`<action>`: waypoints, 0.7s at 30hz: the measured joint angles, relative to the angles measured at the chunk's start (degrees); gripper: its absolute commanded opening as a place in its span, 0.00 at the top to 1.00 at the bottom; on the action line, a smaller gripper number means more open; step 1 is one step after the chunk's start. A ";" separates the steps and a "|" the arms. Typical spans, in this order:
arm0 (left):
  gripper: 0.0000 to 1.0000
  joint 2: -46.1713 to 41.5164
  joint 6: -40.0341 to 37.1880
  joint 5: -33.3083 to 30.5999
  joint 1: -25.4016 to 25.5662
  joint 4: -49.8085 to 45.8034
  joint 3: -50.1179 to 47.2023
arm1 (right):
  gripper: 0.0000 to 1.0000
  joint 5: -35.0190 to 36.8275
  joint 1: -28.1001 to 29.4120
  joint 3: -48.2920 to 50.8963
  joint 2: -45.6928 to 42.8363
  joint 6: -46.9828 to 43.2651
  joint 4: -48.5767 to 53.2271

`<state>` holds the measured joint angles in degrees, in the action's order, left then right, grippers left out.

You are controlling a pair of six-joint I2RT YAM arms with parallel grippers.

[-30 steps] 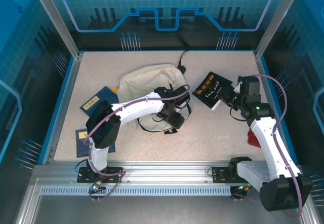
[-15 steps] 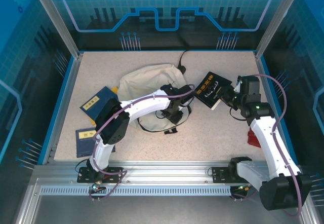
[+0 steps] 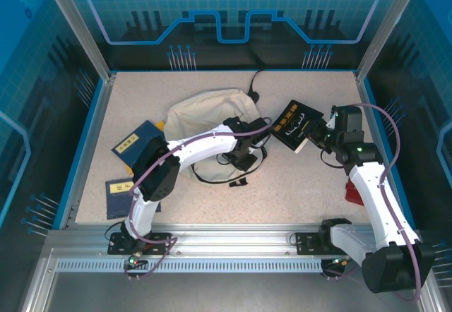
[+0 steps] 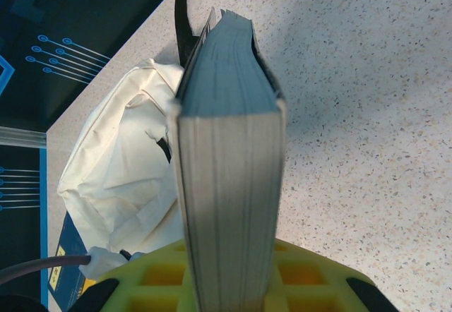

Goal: Pack books, pencil case, and school supplies into a backpack

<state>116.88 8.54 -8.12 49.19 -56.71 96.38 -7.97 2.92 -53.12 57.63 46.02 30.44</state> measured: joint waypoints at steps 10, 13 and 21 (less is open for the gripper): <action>1.00 -14.16 0.79 -2.51 -3.19 10.38 -1.77 | 0.99 -0.87 -0.13 -0.02 -2.80 -2.25 4.20; 1.00 -16.06 2.08 -3.72 -4.70 14.34 -1.77 | 0.99 -2.73 -0.37 -0.02 -4.39 -3.48 6.60; 1.00 -16.11 3.56 -5.18 -6.01 20.52 -1.31 | 1.00 -11.98 -0.35 0.66 -10.14 -2.40 8.07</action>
<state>100.77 12.10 -13.30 43.18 -36.18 95.07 -19.94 2.57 -52.47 47.48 43.62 38.50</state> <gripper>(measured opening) 0.068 0.158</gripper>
